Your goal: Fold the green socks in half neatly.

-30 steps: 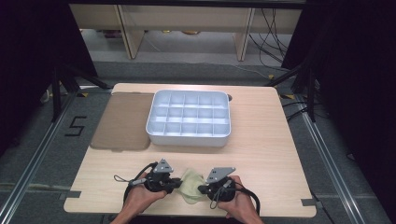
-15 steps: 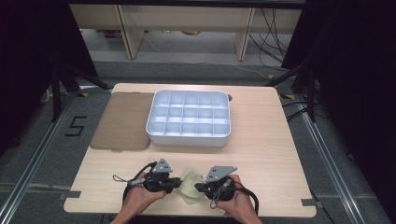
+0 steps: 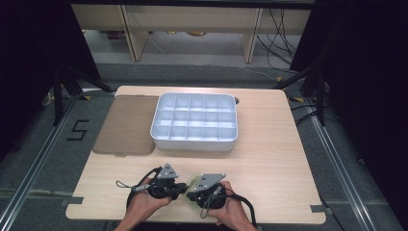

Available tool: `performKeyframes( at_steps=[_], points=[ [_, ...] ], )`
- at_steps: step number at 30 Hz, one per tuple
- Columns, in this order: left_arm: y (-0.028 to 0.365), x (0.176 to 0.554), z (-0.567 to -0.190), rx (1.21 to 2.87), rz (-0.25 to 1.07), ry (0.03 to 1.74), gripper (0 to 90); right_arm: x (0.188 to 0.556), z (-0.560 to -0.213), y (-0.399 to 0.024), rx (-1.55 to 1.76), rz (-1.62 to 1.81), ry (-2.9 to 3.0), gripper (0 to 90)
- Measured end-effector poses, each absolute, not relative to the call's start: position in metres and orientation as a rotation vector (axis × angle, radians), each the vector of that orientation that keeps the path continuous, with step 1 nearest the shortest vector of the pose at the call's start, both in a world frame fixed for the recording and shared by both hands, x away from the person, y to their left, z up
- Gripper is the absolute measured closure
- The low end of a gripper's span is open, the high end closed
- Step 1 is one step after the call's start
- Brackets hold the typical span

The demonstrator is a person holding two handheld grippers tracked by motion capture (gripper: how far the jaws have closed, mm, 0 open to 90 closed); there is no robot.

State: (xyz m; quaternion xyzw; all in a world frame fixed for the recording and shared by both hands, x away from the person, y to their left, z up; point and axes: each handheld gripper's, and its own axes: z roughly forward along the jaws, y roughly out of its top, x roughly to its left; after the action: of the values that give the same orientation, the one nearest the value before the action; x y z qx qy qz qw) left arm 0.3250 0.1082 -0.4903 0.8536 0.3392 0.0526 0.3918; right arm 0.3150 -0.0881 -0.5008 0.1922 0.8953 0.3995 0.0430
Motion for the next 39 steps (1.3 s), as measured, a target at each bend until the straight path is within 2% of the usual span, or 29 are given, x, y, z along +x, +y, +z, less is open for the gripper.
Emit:
performKeyframes(
  at_steps=[8, 14, 19, 26, 39],
  points=[
    [0.108, 0.324, -0.49, 2.168, 0.133, 0.849, 82.7, 0.313, -0.507, -0.086, 0.586, 1.179, 2.761, 90.0],
    [0.109, 0.322, -0.487, 2.159, 0.157, 0.852, 82.6, 0.325, -0.495, -0.106, 0.705, 1.195, 2.672, 90.0],
    [0.106, 0.319, -0.485, 2.172, 0.158, 0.828, 82.8, 0.337, -0.504, -0.113, 0.727, 1.136, 2.641, 90.0],
    [0.105, 0.316, -0.484, 2.161, 0.177, 0.824, 82.9, 0.343, -0.492, -0.132, 0.777, 1.149, 2.597, 90.0],
    [0.103, 0.313, -0.481, 2.166, 0.191, 0.814, 82.8, 0.322, -0.485, -0.144, 0.779, 1.212, 2.638, 89.8]
  ],
)
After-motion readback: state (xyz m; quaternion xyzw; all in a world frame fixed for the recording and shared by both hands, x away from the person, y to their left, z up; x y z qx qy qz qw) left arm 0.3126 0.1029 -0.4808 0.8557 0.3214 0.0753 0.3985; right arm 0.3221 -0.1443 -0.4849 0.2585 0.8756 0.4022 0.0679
